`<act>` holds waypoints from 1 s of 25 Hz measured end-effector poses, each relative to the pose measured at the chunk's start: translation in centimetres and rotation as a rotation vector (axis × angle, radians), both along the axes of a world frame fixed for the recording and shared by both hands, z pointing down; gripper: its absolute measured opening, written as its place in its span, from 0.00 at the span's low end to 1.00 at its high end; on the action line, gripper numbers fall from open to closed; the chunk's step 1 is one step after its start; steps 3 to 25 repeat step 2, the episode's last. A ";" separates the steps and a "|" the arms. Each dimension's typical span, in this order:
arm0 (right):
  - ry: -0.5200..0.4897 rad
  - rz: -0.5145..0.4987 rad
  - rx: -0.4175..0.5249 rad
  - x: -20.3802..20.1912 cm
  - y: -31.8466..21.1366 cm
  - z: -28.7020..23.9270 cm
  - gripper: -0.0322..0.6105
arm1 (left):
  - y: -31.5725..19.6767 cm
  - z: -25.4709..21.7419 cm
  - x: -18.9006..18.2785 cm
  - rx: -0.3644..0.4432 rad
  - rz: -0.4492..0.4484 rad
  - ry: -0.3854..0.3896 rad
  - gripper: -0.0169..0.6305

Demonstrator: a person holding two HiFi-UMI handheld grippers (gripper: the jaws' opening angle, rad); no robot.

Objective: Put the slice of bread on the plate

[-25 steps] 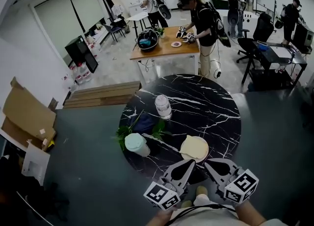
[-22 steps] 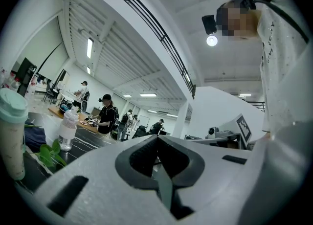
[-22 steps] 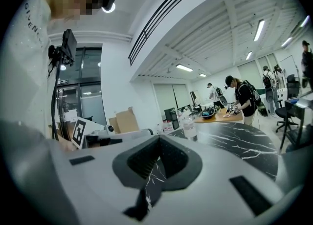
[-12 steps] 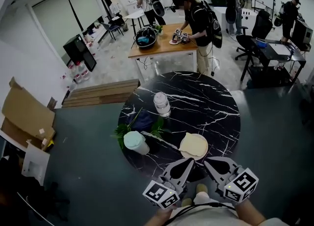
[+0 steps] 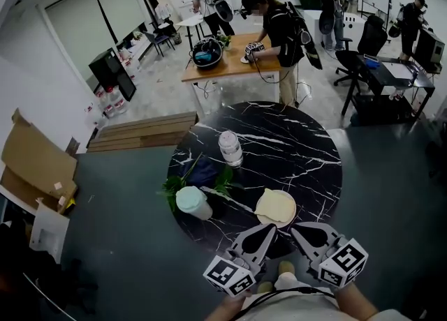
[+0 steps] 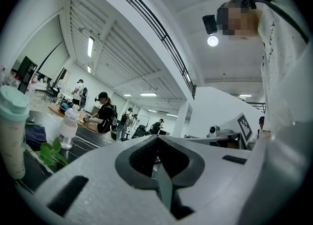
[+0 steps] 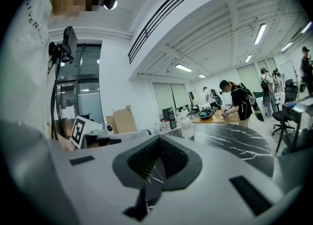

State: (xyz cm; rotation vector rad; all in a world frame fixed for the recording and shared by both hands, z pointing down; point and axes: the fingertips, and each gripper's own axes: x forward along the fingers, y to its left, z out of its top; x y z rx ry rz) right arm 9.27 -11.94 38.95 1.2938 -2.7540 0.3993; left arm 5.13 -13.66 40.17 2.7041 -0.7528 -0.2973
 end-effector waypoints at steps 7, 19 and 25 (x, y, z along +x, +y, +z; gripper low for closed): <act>0.001 0.001 -0.004 0.0 0.0 0.1 0.06 | 0.0 0.2 -0.1 -0.004 0.002 0.003 0.04; 0.001 0.001 -0.004 0.0 0.0 0.1 0.06 | 0.0 0.2 -0.1 -0.004 0.002 0.003 0.04; 0.001 0.001 -0.004 0.0 0.0 0.1 0.06 | 0.0 0.2 -0.1 -0.004 0.002 0.003 0.04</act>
